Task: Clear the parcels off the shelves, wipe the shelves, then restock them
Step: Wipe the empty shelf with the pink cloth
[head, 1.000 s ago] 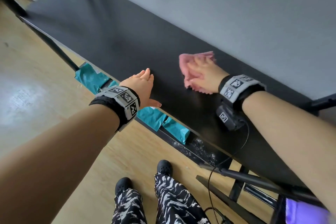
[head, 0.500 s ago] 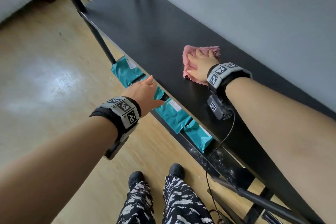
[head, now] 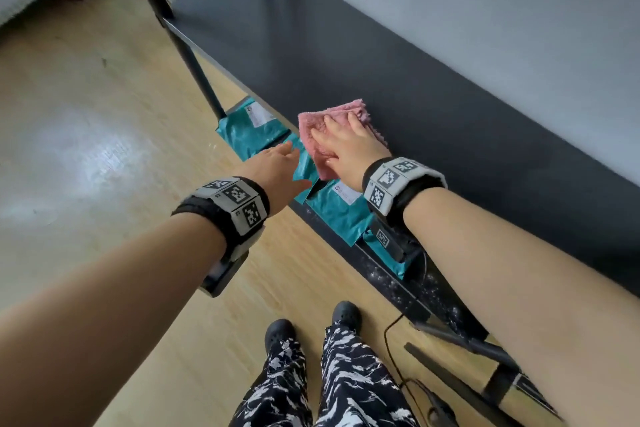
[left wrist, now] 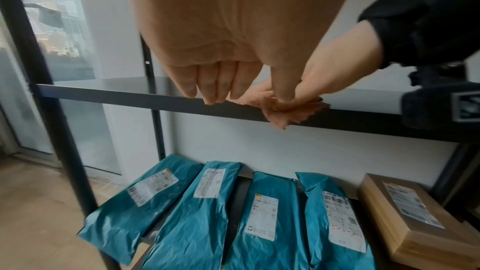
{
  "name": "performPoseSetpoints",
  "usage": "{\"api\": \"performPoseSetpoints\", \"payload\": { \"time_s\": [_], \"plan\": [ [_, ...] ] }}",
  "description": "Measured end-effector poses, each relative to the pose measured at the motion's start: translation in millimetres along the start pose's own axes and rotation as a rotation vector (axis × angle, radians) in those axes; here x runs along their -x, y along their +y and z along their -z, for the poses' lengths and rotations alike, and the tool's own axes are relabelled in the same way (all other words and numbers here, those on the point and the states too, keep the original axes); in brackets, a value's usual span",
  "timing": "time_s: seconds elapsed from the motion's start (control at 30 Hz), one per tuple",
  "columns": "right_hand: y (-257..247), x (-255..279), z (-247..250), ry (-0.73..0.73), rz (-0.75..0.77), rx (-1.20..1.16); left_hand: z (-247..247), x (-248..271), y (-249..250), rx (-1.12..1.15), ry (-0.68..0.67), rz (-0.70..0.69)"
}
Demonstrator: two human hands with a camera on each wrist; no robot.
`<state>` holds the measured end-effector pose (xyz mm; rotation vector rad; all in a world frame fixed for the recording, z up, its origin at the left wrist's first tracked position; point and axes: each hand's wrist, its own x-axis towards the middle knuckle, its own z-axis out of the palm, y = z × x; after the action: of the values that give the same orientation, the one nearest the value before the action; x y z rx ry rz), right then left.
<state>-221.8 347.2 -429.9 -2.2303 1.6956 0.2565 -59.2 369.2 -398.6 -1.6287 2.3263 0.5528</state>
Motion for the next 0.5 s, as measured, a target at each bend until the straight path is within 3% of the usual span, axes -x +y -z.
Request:
{"api": "performPoseSetpoints", "payload": {
  "time_s": [0.2,0.5],
  "plan": [
    [21.2,90.5,-29.1,0.079,-0.237,-0.123,3.7,-3.1,34.5,-0.095,-0.049,-0.158],
    [44.4,205.5,-67.9,0.078,-0.604,-0.172,-20.3,9.4,104.7,-0.186,-0.051,-0.490]
  ]
}}
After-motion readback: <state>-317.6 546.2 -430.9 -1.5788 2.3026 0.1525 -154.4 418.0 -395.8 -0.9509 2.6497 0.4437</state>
